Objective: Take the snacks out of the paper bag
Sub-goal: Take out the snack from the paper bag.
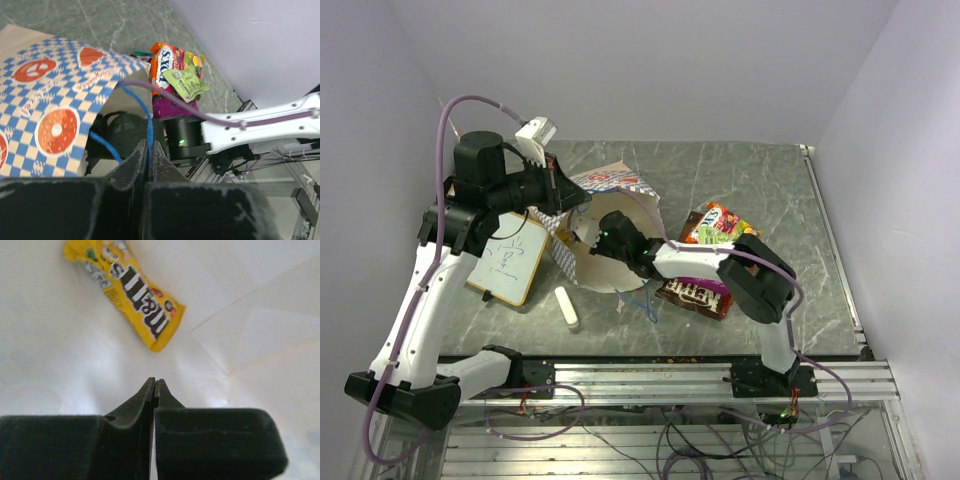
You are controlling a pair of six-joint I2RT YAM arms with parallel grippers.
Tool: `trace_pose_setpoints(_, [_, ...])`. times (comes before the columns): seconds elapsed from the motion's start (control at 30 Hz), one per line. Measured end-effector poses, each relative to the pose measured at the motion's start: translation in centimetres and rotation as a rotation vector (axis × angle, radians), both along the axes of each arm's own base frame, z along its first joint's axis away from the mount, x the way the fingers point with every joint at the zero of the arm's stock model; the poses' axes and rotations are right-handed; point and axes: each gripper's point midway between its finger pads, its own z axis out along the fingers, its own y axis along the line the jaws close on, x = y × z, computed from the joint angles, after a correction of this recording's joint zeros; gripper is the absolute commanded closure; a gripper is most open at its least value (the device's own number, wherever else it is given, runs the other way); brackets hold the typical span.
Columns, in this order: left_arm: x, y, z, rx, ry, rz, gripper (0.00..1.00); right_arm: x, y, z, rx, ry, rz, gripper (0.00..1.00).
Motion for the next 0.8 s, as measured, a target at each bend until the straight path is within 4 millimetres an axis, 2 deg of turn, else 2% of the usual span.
trace_pose_setpoints(0.2, [0.0,0.2,-1.0,0.018,0.013,0.009,0.93,-0.6,-0.6,5.0,0.074,-0.044,0.011,1.0])
trace_pose_setpoints(0.27, [0.0,0.2,-1.0,0.019,0.011,0.008,0.93,-1.0,-0.5,5.3,0.085,-0.04,0.032,0.93])
trace_pose_setpoints(0.37, [0.0,0.2,-0.9,0.019,0.008,0.007,0.93,-1.4,0.3,4.8,0.099,-0.025,0.073,0.78])
trace_pose_setpoints(0.5, [-0.1,0.2,-1.0,0.02,0.009,0.006,0.93,-1.3,1.9,3.7,0.116,-0.017,0.123,0.68])
trace_pose_setpoints(0.6, [-0.3,0.3,-1.0,0.025,0.01,0.003,0.93,-1.3,3.0,2.7,0.124,-0.003,0.161,0.54])
trace_pose_setpoints(0.8, [-0.7,0.0,-1.0,0.029,0.006,-0.015,0.93,-2.8,4.6,0.1,0.143,0.067,0.259,0.34])
